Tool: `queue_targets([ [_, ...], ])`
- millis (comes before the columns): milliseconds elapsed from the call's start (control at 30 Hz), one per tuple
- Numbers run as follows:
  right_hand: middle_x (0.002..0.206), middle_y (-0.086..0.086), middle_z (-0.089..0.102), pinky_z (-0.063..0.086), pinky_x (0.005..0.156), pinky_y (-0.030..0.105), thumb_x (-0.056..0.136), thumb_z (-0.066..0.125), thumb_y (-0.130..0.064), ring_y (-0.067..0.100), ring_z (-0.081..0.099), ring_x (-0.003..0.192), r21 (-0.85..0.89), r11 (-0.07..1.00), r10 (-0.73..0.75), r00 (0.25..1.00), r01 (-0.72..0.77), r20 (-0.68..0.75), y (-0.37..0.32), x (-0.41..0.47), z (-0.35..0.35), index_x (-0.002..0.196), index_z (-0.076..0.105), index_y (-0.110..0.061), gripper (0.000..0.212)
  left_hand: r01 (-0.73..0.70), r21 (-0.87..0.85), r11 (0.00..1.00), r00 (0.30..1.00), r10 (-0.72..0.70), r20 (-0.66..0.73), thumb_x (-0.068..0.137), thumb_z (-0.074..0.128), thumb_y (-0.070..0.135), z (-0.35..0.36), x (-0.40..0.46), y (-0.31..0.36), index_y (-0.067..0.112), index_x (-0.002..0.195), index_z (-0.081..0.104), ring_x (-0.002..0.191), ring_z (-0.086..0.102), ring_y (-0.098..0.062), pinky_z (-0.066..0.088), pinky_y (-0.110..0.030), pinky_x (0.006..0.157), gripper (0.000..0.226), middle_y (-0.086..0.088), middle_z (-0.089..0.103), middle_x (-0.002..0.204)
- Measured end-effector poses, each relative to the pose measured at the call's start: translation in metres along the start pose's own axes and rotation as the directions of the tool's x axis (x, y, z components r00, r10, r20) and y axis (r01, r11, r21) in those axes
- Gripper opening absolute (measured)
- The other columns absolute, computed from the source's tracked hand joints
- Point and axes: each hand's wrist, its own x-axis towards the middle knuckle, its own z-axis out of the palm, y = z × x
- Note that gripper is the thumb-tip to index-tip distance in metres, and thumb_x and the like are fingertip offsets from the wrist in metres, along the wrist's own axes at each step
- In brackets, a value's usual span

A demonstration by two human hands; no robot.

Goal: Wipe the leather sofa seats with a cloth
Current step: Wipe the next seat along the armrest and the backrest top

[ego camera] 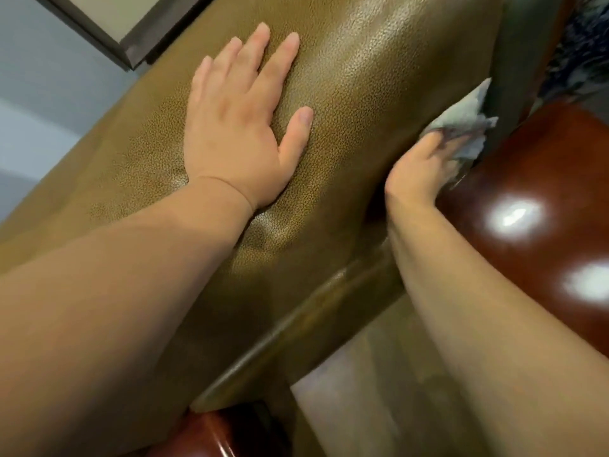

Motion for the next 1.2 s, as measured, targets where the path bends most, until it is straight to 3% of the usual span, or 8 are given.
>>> queue_targets([
  [167, 0.16, 0.046, -0.005, -0.012, 0.124, 0.062, 0.095, -0.002, -0.031, 0.062, -0.013, 0.149, -0.174, 0.934, -0.19, 0.849, 0.311, 0.494, 0.08, -0.162, 0.045, 0.155, 0.027, 0.012, 0.079, -0.002, 0.002, 1.0, 1.0, 0.002, -0.023, 0.103, 0.033, 0.059, 0.0, -0.002, -0.002, 0.031, 0.164, 0.032, 0.156, 0.03, -0.032, 0.016, -0.05, 0.129, 0.068, -0.002, 0.032, 0.17],
  [267, 0.163, 0.03, -0.03, -0.007, 0.128, 0.051, 0.107, 0.02, -0.046, 0.045, -0.032, 0.151, -0.231, 0.929, -0.091, 0.786, 0.288, 0.611, 0.113, -0.223, 0.049, 0.16, -0.014, 0.001, 0.078, 0.002, -0.001, 1.0, 1.0, -0.002, -0.015, 0.103, 0.032, 0.059, -0.001, -0.001, 0.002, 0.031, 0.165, 0.032, 0.156, 0.029, -0.031, 0.015, -0.05, 0.129, 0.067, -0.002, 0.032, 0.17],
  [333, 0.163, 0.023, -0.036, -0.004, 0.129, 0.041, 0.107, 0.03, -0.045, 0.037, -0.032, 0.152, -0.205, 0.947, -0.085, 0.807, 0.248, 0.585, 0.109, -0.204, 0.048, 0.154, -0.031, -0.007, 0.086, 0.006, -0.009, 1.0, 1.0, -0.006, -0.028, 0.104, 0.032, 0.059, 0.0, -0.002, -0.001, 0.032, 0.164, 0.032, 0.156, 0.029, -0.031, 0.016, -0.05, 0.129, 0.067, -0.002, 0.032, 0.17],
  [533, 0.17, 0.023, -0.007, 0.009, 0.126, 0.062, 0.098, 0.018, -0.033, 0.05, 0.0, 0.156, -0.064, 0.998, 0.021, 0.977, -0.008, 0.21, 0.082, -0.085, 0.041, 0.163, 0.01, 0.0, 0.073, 0.03, 0.036, 0.999, 0.999, -0.029, -0.033, 0.103, 0.03, 0.061, 0.003, -0.001, -0.001, 0.034, 0.164, 0.031, 0.156, 0.03, -0.026, 0.015, -0.046, 0.129, 0.067, 0.002, 0.034, 0.169],
  [633, 0.163, 0.042, -0.002, 0.001, 0.126, 0.062, 0.106, 0.028, -0.012, 0.058, -0.004, 0.152, -0.131, 0.991, 0.068, 0.919, -0.017, 0.389, 0.082, -0.14, 0.051, 0.153, 0.033, 0.006, 0.051, 0.021, 0.036, 0.999, 0.999, -0.019, -0.046, 0.103, 0.029, 0.061, 0.002, -0.004, -0.001, 0.034, 0.164, 0.032, 0.155, 0.031, -0.026, 0.016, -0.045, 0.129, 0.067, 0.002, 0.035, 0.168],
  [833, 0.169, 0.016, -0.026, 0.006, 0.121, 0.027, 0.109, 0.035, -0.033, 0.033, -0.01, 0.158, -0.156, 0.987, 0.132, 0.811, -0.051, 0.571, 0.109, -0.236, 0.055, 0.155, -0.035, -0.014, 0.086, 0.016, 0.033, 0.999, 1.0, -0.016, -0.002, 0.102, 0.025, 0.064, 0.002, -0.001, 0.0, 0.034, 0.164, 0.03, 0.155, 0.03, -0.028, 0.015, -0.048, 0.129, 0.07, 0.0, 0.033, 0.169],
  [1000, 0.169, 0.023, -0.005, 0.025, 0.12, 0.054, 0.105, 0.023, -0.023, 0.052, 0.019, 0.151, -0.052, 0.998, -0.012, 0.921, 0.035, 0.39, 0.063, -0.166, 0.023, 0.165, -0.005, -0.012, 0.067, 0.067, -0.021, 0.998, 0.994, -0.065, 0.086, 0.101, 0.024, 0.066, -0.021, -0.006, 0.007, 0.031, 0.164, 0.033, 0.157, 0.028, -0.026, 0.017, -0.046, 0.129, 0.073, 0.0, 0.033, 0.17],
  [1200, 0.157, 0.046, -0.021, -0.002, 0.121, 0.07, 0.094, -0.01, -0.023, 0.07, -0.002, 0.145, -0.191, 0.954, -0.103, 0.852, 0.23, 0.514, 0.017, -0.261, 0.042, 0.162, 0.004, -0.005, 0.072, 0.058, -0.03, 0.998, 0.965, -0.049, 0.258, 0.105, 0.036, 0.057, -0.067, -0.131, -0.079, 0.029, 0.167, 0.024, 0.16, 0.02, -0.031, 0.02, -0.051, 0.129, 0.069, -0.007, 0.021, 0.174],
])
